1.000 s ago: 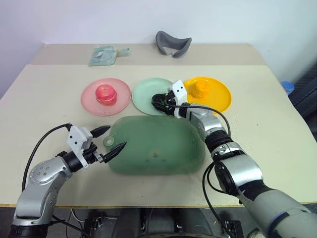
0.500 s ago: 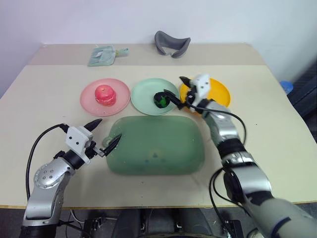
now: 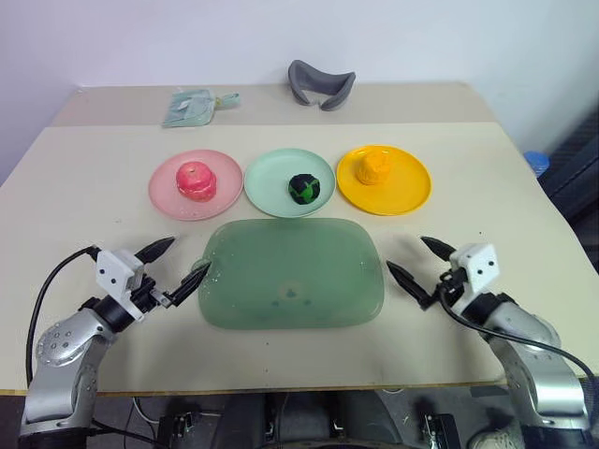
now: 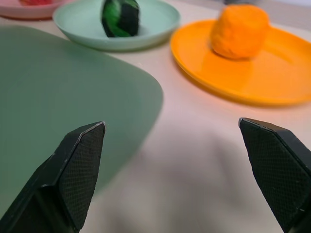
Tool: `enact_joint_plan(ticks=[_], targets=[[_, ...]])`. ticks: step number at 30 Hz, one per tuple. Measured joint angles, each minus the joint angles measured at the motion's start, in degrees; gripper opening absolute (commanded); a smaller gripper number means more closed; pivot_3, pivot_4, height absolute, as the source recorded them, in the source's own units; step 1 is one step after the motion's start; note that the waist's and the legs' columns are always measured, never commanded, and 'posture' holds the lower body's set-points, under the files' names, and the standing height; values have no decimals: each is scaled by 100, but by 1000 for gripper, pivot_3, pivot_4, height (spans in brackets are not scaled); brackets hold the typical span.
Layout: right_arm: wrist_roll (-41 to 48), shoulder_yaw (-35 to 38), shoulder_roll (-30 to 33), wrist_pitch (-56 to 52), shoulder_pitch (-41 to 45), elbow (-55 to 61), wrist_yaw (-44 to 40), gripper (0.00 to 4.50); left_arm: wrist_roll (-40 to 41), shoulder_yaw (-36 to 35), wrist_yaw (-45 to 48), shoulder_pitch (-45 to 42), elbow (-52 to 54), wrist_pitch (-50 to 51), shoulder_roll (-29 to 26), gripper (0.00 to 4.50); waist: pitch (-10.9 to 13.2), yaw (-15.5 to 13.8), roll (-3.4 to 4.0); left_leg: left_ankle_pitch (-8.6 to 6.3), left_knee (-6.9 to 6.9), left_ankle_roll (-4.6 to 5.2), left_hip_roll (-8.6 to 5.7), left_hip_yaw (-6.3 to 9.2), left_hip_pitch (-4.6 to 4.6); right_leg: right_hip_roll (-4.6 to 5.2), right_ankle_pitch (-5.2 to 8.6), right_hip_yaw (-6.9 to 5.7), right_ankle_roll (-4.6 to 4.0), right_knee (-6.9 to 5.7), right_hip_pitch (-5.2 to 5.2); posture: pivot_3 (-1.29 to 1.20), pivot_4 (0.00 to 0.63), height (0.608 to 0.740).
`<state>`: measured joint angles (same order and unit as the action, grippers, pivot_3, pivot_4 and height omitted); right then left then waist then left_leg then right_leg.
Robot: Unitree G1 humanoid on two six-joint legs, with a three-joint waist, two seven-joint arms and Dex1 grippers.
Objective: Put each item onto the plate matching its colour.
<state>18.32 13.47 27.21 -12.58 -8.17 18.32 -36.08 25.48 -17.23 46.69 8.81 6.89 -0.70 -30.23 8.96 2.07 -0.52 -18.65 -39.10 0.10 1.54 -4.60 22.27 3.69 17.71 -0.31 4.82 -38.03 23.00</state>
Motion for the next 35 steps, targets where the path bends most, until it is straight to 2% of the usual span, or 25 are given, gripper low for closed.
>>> enact_joint_plan(ticks=[11, 20, 27, 31, 35], targets=[[59, 245, -9, 347, -99, -481, -29, 4473, 23, 9, -53, 162, 171, 22, 98, 4500, -1, -137, -2, -1, -6, 1, -2, 0, -3, 0, 0, 0, 0, 2, -9, 0, 150, 740], [39, 243, -32, 885, 23, -1234, -96, 4473, 15, 132, -132, -171, 199, 27, 234, 4500, -1, -130, -2, -1, -6, 1, -2, 0, -10, -3, 0, 0, 0, 2, -15, 0, 150, 740], [-9, 139, -124, 1190, 232, -1629, -90, 4473, -115, 344, -446, -288, 194, -29, 636, 4500, -1, -132, -2, -1, -7, 1, -2, 0, -13, -4, 0, 0, 0, 2, -19, 0, 150, 740], [-34, 128, -140, 1232, 290, -1734, -6, 4473, -202, 360, -934, -284, 210, 51, 903, 4500, -2, -136, -1, -1, -7, 1, -2, 0, -14, -4, 0, 0, 0, 2, -20, 0, 150, 740], [-23, 116, -140, 1227, 277, -1728, -1, 4473, -357, 365, -1236, -277, 278, 162, 915, 4500, -2, -135, -2, 0, -7, 0, -1, 0, -15, -4, 0, 0, 0, 2, -20, 0, 150, 740]])
